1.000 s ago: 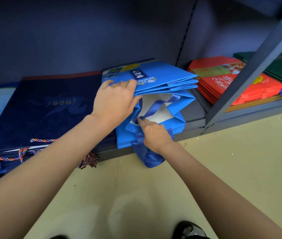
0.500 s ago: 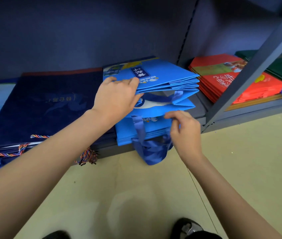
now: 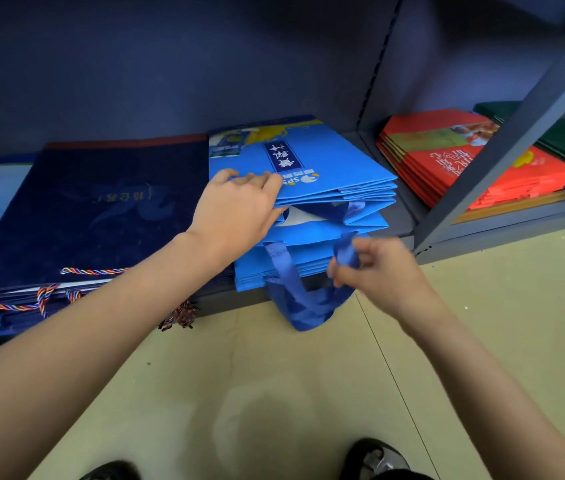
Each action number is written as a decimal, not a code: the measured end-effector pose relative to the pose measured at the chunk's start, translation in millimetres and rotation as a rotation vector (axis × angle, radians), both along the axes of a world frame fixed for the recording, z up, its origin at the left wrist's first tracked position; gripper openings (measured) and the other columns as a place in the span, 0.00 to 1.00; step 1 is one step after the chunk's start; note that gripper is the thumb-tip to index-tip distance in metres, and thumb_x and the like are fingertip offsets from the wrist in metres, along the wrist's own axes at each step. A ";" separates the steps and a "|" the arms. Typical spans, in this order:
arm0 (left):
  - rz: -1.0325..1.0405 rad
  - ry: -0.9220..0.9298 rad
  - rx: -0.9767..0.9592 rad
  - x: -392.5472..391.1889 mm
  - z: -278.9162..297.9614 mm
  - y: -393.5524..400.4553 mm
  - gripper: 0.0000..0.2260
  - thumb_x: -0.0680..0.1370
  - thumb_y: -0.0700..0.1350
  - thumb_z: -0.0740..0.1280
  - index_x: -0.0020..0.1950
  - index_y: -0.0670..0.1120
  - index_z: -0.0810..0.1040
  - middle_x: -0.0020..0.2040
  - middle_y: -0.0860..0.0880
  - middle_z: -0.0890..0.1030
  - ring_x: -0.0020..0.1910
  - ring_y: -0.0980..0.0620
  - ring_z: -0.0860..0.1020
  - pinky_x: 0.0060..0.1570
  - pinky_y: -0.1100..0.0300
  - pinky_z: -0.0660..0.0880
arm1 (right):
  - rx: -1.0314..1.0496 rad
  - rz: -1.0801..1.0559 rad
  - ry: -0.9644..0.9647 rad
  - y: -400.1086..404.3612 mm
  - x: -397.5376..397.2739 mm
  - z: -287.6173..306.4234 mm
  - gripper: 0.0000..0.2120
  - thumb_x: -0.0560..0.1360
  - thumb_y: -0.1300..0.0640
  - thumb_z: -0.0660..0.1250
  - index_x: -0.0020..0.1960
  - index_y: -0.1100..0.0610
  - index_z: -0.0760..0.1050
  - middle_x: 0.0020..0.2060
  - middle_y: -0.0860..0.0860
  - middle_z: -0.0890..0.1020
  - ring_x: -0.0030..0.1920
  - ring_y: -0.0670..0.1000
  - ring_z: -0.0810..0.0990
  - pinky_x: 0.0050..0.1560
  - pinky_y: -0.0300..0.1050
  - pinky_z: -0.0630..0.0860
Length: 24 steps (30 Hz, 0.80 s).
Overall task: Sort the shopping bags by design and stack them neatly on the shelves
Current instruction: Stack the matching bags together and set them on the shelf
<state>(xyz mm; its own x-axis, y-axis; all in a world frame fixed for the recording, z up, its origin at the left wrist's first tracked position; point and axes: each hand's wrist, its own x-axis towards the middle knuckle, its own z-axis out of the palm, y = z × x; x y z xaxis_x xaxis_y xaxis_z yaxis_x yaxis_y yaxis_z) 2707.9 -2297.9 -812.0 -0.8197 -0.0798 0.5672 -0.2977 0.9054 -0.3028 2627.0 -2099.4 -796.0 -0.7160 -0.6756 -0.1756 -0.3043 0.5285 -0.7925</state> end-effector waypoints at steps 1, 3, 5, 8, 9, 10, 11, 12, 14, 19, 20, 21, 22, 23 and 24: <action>-0.003 -0.002 -0.006 1.3 -2.1 1.1 0.15 0.70 0.53 0.72 0.46 0.42 0.78 0.34 0.48 0.80 0.31 0.48 0.80 0.43 0.57 0.77 | -0.112 -0.010 0.077 1.1 -0.4 13.1 0.10 0.69 0.58 0.71 0.34 0.63 0.74 0.32 0.58 0.82 0.33 0.57 0.77 0.38 0.48 0.74; -0.012 0.003 -0.015 3.1 -4.3 1.9 0.15 0.68 0.52 0.74 0.45 0.42 0.78 0.35 0.48 0.80 0.32 0.49 0.80 0.43 0.57 0.77 | -0.355 -0.095 0.246 -0.6 -4.4 34.2 0.11 0.69 0.56 0.70 0.35 0.63 0.73 0.31 0.58 0.81 0.31 0.56 0.78 0.37 0.51 0.76; -0.025 0.003 -0.009 4.1 -3.8 1.1 0.15 0.67 0.51 0.75 0.44 0.42 0.78 0.35 0.48 0.80 0.32 0.49 0.80 0.42 0.57 0.77 | -0.574 -0.138 0.376 -6.2 -5.5 40.1 0.05 0.71 0.59 0.69 0.39 0.60 0.76 0.35 0.52 0.81 0.33 0.44 0.79 0.40 0.42 0.77; -0.033 0.012 -0.011 4.0 -4.5 0.1 0.15 0.67 0.51 0.75 0.45 0.42 0.78 0.36 0.48 0.81 0.33 0.48 0.80 0.43 0.57 0.77 | -0.535 0.081 0.637 -19.0 -1.3 6.0 0.09 0.75 0.61 0.64 0.49 0.64 0.79 0.47 0.51 0.81 0.45 0.45 0.80 0.50 0.35 0.75; -0.034 0.007 -0.003 3.9 -5.4 0.4 0.15 0.68 0.51 0.74 0.45 0.42 0.78 0.36 0.48 0.81 0.33 0.48 0.80 0.43 0.57 0.77 | -0.425 0.175 0.736 -22.7 -0.1 -15.1 0.11 0.75 0.61 0.61 0.52 0.65 0.79 0.49 0.53 0.82 0.48 0.49 0.81 0.52 0.36 0.74; -0.034 0.007 0.002 3.7 -6.3 0.2 0.14 0.69 0.51 0.73 0.45 0.42 0.78 0.37 0.47 0.82 0.34 0.48 0.81 0.44 0.57 0.77 | -0.301 0.251 0.824 -27.4 -0.3 -37.6 0.13 0.75 0.61 0.60 0.53 0.65 0.79 0.51 0.55 0.82 0.50 0.52 0.81 0.51 0.38 0.73; -0.029 0.007 0.004 4.0 -6.6 -0.1 0.15 0.69 0.52 0.73 0.46 0.42 0.78 0.37 0.47 0.82 0.34 0.48 0.81 0.44 0.57 0.77 | -0.175 0.309 0.879 -33.3 -2.4 -56.6 0.13 0.73 0.62 0.62 0.54 0.65 0.78 0.52 0.56 0.82 0.49 0.53 0.82 0.48 0.39 0.75; -0.025 -0.009 0.008 5.2 -6.2 0.4 0.15 0.69 0.52 0.73 0.46 0.42 0.79 0.37 0.47 0.82 0.34 0.48 0.81 0.43 0.57 0.77 | -0.042 0.353 0.887 -38.3 -2.9 -69.7 0.13 0.70 0.64 0.66 0.54 0.65 0.78 0.52 0.57 0.82 0.47 0.54 0.83 0.43 0.41 0.77; -0.023 -0.021 0.003 6.5 -4.4 1.9 0.15 0.68 0.53 0.73 0.45 0.42 0.79 0.36 0.48 0.81 0.33 0.49 0.80 0.43 0.57 0.77 | 0.213 0.482 0.819 -44.3 -1.0 -78.1 0.17 0.67 0.68 0.69 0.55 0.65 0.76 0.52 0.59 0.80 0.49 0.57 0.80 0.45 0.42 0.76; 0.022 -0.026 0.137 1.2 13.2 -1.3 0.17 0.74 0.54 0.63 0.49 0.41 0.78 0.36 0.45 0.82 0.33 0.45 0.80 0.49 0.53 0.76 | 0.403 0.476 0.693 -66.0 -2.3 -60.3 0.20 0.74 0.67 0.57 0.67 0.61 0.67 0.64 0.56 0.70 0.64 0.57 0.67 0.59 0.46 0.65; 0.031 -0.034 0.147 0.5 15.8 -2.0 0.18 0.74 0.54 0.60 0.50 0.41 0.78 0.36 0.45 0.82 0.34 0.45 0.81 0.50 0.53 0.75 | 0.375 0.399 0.649 -72.7 -4.5 -54.9 0.19 0.74 0.67 0.57 0.64 0.61 0.69 0.62 0.57 0.72 0.63 0.57 0.69 0.56 0.47 0.66; 0.036 -0.037 0.141 0.6 16.5 -2.2 0.18 0.74 0.54 0.59 0.50 0.41 0.78 0.36 0.45 0.82 0.33 0.45 0.81 0.49 0.54 0.75 | 0.302 0.284 0.566 -78.9 -6.0 -48.6 0.16 0.74 0.68 0.57 0.61 0.61 0.71 0.59 0.58 0.75 0.60 0.59 0.72 0.54 0.48 0.67; 0.036 -0.036 0.125 1.1 15.6 -2.7 0.17 0.74 0.54 0.59 0.49 0.41 0.78 0.36 0.45 0.82 0.33 0.46 0.80 0.48 0.54 0.76 | 0.177 0.160 0.463 -85.5 -8.6 -44.3 0.14 0.74 0.68 0.56 0.57 0.62 0.72 0.55 0.60 0.77 0.57 0.61 0.73 0.51 0.48 0.68; 0.031 -0.031 0.108 1.3 13.6 -3.6 0.16 0.73 0.53 0.61 0.48 0.41 0.78 0.35 0.46 0.82 0.32 0.46 0.80 0.47 0.55 0.76 | 0.039 0.042 0.342 -91.1 -10.9 -39.8 0.11 0.74 0.68 0.55 0.53 0.63 0.72 0.52 0.62 0.78 0.54 0.63 0.75 0.49 0.49 0.68; 0.029 -0.032 0.098 1.6 12.4 -4.8 0.15 0.73 0.53 0.63 0.48 0.42 0.78 0.34 0.46 0.81 0.31 0.46 0.80 0.46 0.56 0.76 | -0.059 -0.035 0.229 -95.6 -11.6 -36.1 0.09 0.75 0.68 0.55 0.51 0.64 0.72 0.50 0.62 0.78 0.52 0.63 0.75 0.48 0.48 0.70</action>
